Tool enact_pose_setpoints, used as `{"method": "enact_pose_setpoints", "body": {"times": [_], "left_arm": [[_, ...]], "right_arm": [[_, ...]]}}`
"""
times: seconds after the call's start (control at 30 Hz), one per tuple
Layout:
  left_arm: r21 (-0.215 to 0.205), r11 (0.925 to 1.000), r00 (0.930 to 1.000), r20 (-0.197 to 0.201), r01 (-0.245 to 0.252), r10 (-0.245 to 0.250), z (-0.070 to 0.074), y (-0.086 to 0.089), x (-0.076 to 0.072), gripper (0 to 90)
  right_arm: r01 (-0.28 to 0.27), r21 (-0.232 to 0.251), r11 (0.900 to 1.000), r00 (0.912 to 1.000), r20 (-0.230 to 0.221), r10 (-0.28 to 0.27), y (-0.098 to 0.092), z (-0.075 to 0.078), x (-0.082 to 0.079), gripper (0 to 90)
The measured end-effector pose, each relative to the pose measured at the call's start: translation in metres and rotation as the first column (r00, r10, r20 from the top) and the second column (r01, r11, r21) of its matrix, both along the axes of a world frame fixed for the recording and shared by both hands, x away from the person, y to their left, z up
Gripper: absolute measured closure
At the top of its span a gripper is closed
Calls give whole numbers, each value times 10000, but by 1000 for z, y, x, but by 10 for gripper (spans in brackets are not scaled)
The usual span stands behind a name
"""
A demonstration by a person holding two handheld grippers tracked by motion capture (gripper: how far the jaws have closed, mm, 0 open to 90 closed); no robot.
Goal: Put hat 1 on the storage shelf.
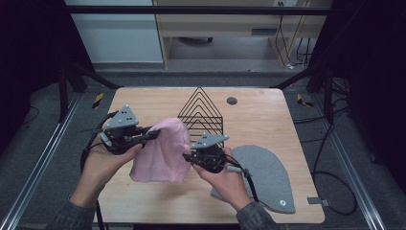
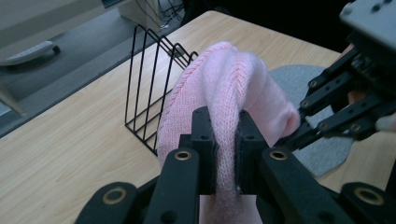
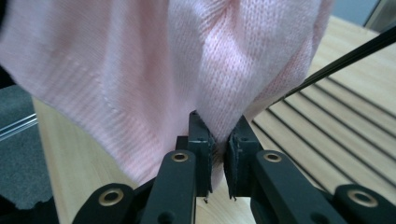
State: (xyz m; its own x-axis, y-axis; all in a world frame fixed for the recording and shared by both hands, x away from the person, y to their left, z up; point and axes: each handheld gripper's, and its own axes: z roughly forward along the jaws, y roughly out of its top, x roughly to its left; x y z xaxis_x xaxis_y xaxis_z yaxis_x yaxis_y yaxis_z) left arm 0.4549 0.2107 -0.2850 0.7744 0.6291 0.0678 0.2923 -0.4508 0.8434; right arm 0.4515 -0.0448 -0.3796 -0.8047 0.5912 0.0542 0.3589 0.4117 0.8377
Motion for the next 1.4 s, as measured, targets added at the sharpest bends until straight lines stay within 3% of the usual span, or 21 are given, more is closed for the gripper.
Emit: {"method": "enact_pose_setpoints", "body": {"times": [0.1, 0.3, 0.6, 0.77, 0.9, 1.13, 1.4], "left_arm": [[-243, 9997, 9999, -125, 93, -96, 2, 3, 9, 811], [-461, 9988, 9996, -230, 176, -187, 6, 3, 20, 810], [-236, 9990, 9987, -346, 372, -380, 11, -2, 29, 807], [-338, 9987, 9990, -212, 391, -398, 18, -5, 33, 805], [-620, 9974, 9993, -52, 367, -371, 34, -7, 42, 805], [-1131, 9935, 9991, 426, 119, -71, 71, -16, 72, 803], [-1524, 9882, 9981, 563, -162, 250, 85, -27, 108, 804]], "right_arm": [[-173, -14, 9998, 9998, 47, 173, -10, 19, 3, 835], [-237, -181, 9996, 9996, 139, 240, -23, 41, 13, 841], [-271, -556, 9981, 9996, -39, 269, -32, 53, 24, 843], [-180, -539, 9984, 9996, 189, 190, -38, 65, 28, 844], [23, -467, 9989, 9990, 438, -2, -43, 81, 34, 845], [571, -76, 9983, 9923, 1105, -560, -57, 125, 61, 845], [1067, 97, 9942, 9808, 1632, -1068, -65, 149, 94, 846]]}}
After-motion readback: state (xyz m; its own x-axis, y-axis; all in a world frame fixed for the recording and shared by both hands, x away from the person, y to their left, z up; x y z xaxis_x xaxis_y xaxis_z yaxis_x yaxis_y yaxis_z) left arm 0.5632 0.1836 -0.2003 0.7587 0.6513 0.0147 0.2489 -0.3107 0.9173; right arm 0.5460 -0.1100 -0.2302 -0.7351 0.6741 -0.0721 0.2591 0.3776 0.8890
